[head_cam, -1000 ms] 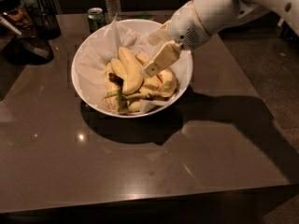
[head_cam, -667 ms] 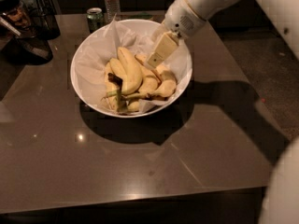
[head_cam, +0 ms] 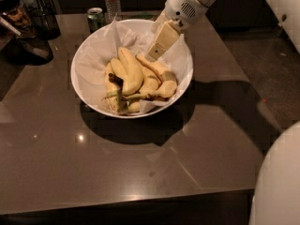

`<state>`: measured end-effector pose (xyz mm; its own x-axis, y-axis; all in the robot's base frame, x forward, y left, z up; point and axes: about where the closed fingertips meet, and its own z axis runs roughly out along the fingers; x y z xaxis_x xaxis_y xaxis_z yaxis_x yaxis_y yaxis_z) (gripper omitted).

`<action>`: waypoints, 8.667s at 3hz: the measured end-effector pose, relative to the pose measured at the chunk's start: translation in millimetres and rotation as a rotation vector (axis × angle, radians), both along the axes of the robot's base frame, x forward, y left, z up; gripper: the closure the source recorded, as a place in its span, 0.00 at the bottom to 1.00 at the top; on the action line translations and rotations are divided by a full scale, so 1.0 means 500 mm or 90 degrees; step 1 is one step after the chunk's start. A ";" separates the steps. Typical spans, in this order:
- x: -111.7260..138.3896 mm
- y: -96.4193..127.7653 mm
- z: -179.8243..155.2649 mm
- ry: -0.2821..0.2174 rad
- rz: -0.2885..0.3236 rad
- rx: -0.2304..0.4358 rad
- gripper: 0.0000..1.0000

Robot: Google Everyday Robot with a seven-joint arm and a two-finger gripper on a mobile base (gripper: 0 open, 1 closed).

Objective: Pick banana from white bowl

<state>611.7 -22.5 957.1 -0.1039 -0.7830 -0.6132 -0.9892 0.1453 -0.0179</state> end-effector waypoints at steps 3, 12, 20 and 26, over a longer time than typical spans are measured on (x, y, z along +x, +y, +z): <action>-0.006 0.063 -0.011 0.037 -0.149 0.015 0.25; -0.102 0.136 -0.051 0.114 -0.354 -0.006 0.27; -0.083 0.112 -0.038 0.097 -0.374 0.179 1.00; -0.281 0.107 0.190 0.114 0.104 0.416 1.00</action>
Offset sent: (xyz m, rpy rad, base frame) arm -0.0007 0.0485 -0.0092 0.0505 0.0815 -0.4610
